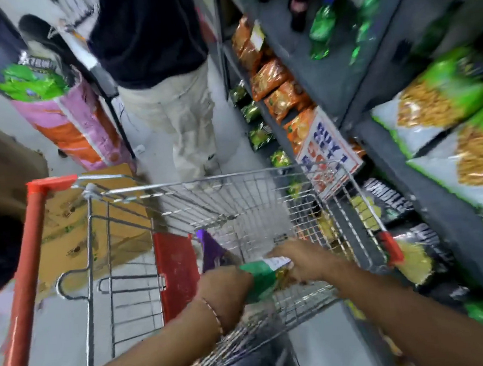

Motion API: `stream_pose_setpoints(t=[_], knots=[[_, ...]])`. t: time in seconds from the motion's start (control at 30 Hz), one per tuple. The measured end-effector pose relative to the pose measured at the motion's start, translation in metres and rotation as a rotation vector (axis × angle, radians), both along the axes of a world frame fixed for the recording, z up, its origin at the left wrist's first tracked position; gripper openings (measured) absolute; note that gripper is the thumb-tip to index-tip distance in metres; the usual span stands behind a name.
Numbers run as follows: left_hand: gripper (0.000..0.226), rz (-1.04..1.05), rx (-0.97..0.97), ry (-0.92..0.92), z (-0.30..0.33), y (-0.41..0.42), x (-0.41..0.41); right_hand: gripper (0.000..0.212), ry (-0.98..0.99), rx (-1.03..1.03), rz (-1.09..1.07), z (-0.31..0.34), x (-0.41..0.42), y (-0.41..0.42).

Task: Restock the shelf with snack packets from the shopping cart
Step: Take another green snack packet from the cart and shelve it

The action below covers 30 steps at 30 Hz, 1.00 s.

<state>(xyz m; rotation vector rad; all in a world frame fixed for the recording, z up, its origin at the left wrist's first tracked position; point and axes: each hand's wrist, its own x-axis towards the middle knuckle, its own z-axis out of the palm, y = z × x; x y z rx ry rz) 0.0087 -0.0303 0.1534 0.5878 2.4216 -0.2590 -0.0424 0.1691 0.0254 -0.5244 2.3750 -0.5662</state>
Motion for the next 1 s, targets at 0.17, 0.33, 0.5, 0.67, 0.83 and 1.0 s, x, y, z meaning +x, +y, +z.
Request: stream_pose_setpoints(t=[0.17, 0.33, 0.5, 0.67, 0.83, 1.0], knots=[[0.020, -0.140, 0.437, 0.686, 0.135, 0.012, -0.030, 0.029, 0.035, -0.462, -0.572, 0.115, 0.037, 0.047], [0.046, -0.119, 1.348, 0.927, 0.241, 0.068, -0.033, 0.027, 0.297, -0.786, -0.877, 0.233, 0.085, 0.089], [0.098, 0.030, 1.897, 0.157, 0.256, 0.139, -0.031, 0.041, 0.637, -1.008, -1.004, 0.350, 0.142, 0.131], [0.066, -0.148, 1.912, -0.309, 0.290, 0.240, -0.007, 0.068, 1.042, -0.983, -1.083, 0.432, 0.193, 0.182], [0.028, -0.266, 1.932, -0.383, 0.316, 0.343, 0.009, 0.058, 1.360, -0.752, -1.271, 0.451, 0.222, 0.241], [0.024, -0.338, 1.791, -0.439, 0.305, 0.426, 0.024, 0.060, 1.409, -0.528, -1.485, 0.437, 0.233, 0.296]])
